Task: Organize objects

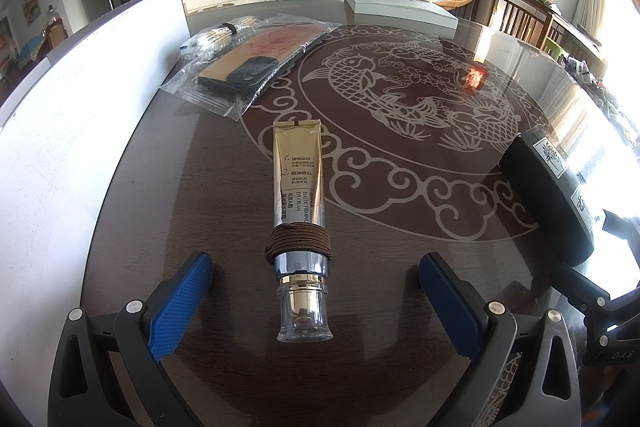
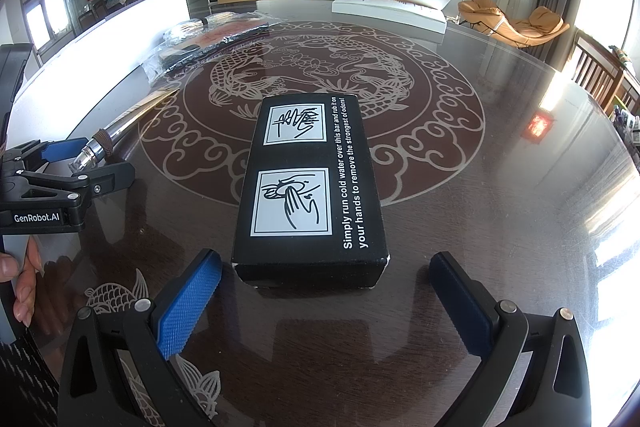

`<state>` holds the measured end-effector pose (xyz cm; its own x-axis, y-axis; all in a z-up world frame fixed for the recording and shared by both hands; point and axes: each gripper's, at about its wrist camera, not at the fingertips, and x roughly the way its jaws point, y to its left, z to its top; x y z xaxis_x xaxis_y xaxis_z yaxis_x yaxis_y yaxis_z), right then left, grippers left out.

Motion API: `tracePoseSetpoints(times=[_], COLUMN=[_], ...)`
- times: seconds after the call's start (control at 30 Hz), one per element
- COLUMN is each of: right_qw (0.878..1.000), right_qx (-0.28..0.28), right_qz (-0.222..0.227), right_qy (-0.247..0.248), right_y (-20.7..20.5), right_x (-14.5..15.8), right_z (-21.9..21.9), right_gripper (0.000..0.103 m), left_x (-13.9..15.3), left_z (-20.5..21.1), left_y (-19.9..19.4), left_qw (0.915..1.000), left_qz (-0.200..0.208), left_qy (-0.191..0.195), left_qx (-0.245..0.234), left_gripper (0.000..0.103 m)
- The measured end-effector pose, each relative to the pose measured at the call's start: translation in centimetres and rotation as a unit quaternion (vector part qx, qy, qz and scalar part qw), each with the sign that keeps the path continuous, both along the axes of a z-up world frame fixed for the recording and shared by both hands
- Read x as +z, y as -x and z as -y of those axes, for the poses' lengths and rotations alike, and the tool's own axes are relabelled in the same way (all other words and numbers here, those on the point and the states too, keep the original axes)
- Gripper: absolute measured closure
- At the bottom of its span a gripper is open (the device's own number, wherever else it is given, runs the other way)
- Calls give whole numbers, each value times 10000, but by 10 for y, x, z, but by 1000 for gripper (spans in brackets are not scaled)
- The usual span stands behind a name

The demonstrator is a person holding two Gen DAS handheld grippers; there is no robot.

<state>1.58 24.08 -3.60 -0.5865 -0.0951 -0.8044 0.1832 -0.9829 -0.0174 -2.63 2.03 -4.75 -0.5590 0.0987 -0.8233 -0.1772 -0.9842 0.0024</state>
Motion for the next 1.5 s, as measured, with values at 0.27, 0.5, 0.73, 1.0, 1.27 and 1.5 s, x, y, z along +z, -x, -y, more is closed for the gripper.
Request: tracePoseSetpoints(times=[0.27, 0.5, 0.73, 1.0, 1.27, 1.5], right_qw=[10000, 10000, 10000, 9983, 9934, 9960], right_qx=[0, 0, 0, 103, 483, 423], right_qz=[-1, -1, 1, 467, 978, 717], right_qy=[0, 0, 10, 324, -342, 311], right_y=[0, 0, 0, 27, 66, 46], right_x=[0, 0, 0, 15, 18, 44], right_z=[0, 0, 0, -1, 25, 9], right_gripper=[0, 0, 0, 0, 44, 44], left_x=[0, 0, 6, 13, 27, 43], left_z=[0, 2, 13, 28, 68, 72], left_y=[0, -1, -2, 9, -5, -21], left_qw=[10000, 10000, 9989, 9991, 9865, 9803], left_qz=[0, 26, 42, -254, -453, -758], left_qy=[0, -25, -436, -317, -1527, -1792], left_qx=[0, -62, -193, 75, 394, 346], left_gripper=[0, 0, 0, 75, 76, 76])
